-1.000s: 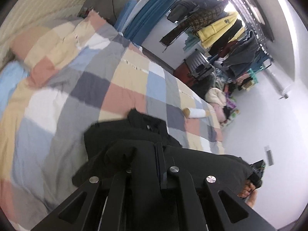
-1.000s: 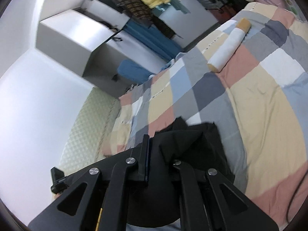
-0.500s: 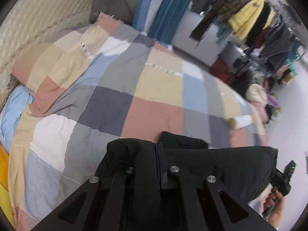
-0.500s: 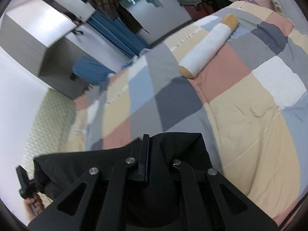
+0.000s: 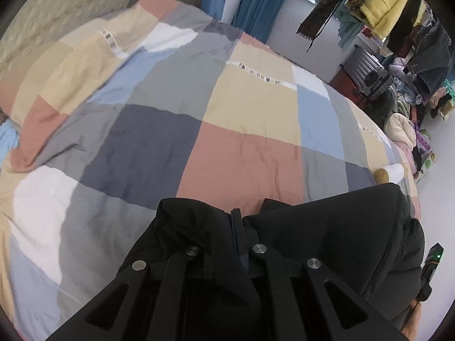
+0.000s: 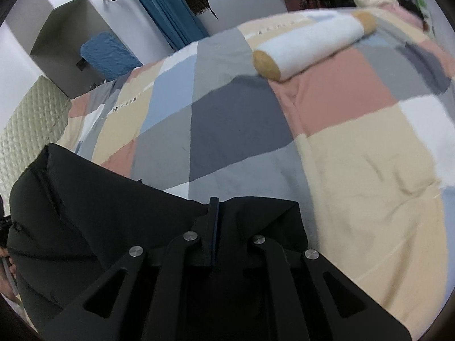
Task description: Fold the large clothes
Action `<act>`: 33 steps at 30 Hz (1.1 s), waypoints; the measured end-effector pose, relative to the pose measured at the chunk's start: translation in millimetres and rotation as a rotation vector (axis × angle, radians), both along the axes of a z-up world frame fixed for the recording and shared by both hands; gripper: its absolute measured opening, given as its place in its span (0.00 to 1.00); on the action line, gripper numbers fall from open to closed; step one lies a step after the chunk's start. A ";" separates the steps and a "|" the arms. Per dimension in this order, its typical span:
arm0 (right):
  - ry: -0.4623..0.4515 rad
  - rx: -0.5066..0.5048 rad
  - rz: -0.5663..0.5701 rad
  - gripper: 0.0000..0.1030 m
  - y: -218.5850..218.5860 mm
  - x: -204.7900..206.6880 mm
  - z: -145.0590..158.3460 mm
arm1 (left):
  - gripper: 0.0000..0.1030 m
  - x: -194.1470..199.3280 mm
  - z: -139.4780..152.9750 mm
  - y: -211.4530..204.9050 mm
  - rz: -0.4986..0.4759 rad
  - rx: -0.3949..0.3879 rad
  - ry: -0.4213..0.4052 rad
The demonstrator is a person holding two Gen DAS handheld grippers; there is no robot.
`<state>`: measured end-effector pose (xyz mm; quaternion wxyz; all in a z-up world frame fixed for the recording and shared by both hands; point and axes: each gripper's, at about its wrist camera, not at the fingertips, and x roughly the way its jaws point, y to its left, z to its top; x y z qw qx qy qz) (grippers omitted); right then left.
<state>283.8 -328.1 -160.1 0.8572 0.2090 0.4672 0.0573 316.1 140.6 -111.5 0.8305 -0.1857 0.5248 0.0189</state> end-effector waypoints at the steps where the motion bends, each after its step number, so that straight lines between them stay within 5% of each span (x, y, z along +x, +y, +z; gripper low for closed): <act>1: 0.008 0.013 -0.001 0.05 0.1 3.5 -5.3 | 0.08 3.8 -4.9 -1.7 -0.002 0.001 0.005; 5: 0.036 0.072 -0.008 0.05 -0.7 14.2 -28.6 | 0.08 11.1 -26.6 -8.3 -0.005 -0.014 0.009; 10: 0.005 0.140 -0.041 0.05 -1.3 5.2 -45.6 | 0.08 -5.0 -20.4 -14.0 -0.011 -0.013 -0.046; 21: -0.068 0.176 -0.051 0.14 -2.2 -43.6 -12.2 | 0.14 -82.6 22.3 9.3 -0.030 -0.102 -0.227; 24: -0.114 0.195 -0.061 0.43 -5.4 -65.3 6.6 | 0.39 -112.4 41.8 20.6 -0.006 -0.138 -0.237; 26: -0.165 0.181 -0.084 0.76 -6.9 -83.9 22.7 | 0.78 -137.3 58.7 27.3 0.011 -0.126 -0.299; 28: -0.221 0.155 -0.102 0.78 -8.2 -101.6 39.2 | 0.83 -164.8 76.4 32.1 0.040 -0.098 -0.398; 33: -0.379 -0.005 -0.154 0.78 5.5 -137.8 84.9 | 0.83 -188.9 98.2 -3.0 -0.062 0.022 -0.442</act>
